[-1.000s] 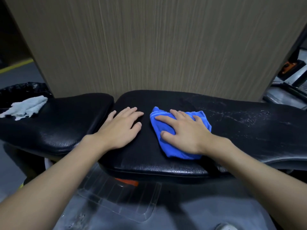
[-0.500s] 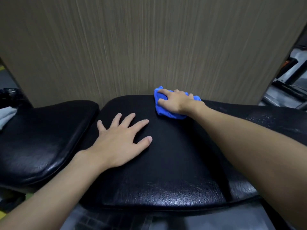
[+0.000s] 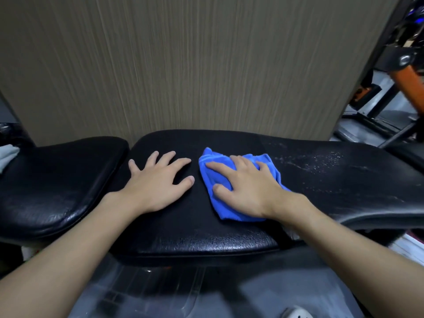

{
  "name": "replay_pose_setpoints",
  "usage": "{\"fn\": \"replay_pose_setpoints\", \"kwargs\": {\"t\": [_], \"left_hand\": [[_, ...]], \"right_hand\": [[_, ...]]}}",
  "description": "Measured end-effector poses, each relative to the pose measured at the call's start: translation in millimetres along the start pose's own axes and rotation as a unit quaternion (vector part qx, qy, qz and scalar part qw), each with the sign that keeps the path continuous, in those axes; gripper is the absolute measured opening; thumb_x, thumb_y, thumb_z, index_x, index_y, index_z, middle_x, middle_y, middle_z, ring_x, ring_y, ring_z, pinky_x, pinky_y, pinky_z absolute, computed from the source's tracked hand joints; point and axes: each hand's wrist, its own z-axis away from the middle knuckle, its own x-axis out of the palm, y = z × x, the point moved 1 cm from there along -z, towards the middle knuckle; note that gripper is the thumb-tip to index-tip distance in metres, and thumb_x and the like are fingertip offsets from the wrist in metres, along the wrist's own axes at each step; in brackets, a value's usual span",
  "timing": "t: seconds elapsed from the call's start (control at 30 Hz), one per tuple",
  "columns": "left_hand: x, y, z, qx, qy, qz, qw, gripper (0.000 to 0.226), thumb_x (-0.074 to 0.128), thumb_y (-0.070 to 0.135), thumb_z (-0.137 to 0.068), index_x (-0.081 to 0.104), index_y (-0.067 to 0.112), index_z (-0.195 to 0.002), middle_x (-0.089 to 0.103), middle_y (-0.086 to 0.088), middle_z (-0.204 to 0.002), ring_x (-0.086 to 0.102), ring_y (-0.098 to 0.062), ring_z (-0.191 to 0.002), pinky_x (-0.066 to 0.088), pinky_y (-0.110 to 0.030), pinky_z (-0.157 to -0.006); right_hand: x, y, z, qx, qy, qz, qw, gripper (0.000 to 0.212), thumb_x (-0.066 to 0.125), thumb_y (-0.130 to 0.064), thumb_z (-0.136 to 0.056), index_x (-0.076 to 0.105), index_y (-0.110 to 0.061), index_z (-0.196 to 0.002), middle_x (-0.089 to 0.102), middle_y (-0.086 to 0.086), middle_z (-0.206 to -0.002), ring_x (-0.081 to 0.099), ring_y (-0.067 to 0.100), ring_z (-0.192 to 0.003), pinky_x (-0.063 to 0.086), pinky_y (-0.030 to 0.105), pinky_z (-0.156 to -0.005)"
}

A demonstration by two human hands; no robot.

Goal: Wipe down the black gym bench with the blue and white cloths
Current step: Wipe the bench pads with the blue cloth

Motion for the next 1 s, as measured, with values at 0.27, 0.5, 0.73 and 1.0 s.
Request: {"fn": "replay_pose_setpoints", "kwargs": {"t": [0.27,0.5,0.73,1.0], "left_hand": [[-4.8,22.5,-8.0,0.043,0.044,0.059,0.996,0.044,0.040,0.043,-0.096,0.043,0.034,-0.139,0.027,0.010,-0.156,0.017,-0.011,-0.146,0.007,-0.062,-0.115],[2.5,21.2,-10.2,0.041,0.054,0.063,0.996,0.043,0.038,0.040,-0.098,0.040,0.034,-0.140,0.027,0.011,-0.156,0.012,-0.011,-0.147,0.004,-0.058,-0.116],[3.2,23.9,-9.7,0.043,0.049,0.044,0.997,0.047,0.033,0.048,-0.096,0.037,0.035,-0.141,0.024,0.012,-0.156,0.010,-0.011,-0.147,0.004,-0.058,-0.117],[2.6,23.1,-9.4,0.047,0.045,0.037,0.997,0.050,0.026,0.054,-0.095,0.034,0.037,-0.141,0.020,0.016,-0.157,0.005,-0.008,-0.147,0.003,-0.055,-0.118]], "right_hand": [[-1.7,-4.6,67.8,-0.035,-0.012,0.005,0.999,0.076,0.007,-0.065,-0.073,0.010,-0.054,-0.148,0.016,0.008,-0.163,0.005,0.017,-0.150,0.006,0.049,-0.118],[-2.9,15.5,14.9,-0.010,-0.014,-0.024,1.000,0.069,0.026,-0.059,-0.079,0.020,-0.054,-0.147,0.022,0.003,-0.161,0.012,0.016,-0.148,0.011,0.053,-0.117],[-5.4,50.9,-76.0,0.035,0.004,-0.031,0.999,0.060,0.031,-0.059,-0.084,0.027,-0.055,-0.145,0.038,0.004,-0.149,0.027,0.024,-0.141,0.017,0.055,-0.113],[-17.2,72.8,-149.8,0.112,-0.013,-0.026,0.993,0.055,0.031,-0.056,-0.092,0.027,-0.052,-0.146,0.040,0.010,-0.146,0.034,0.032,-0.136,0.017,0.055,-0.109]]}}
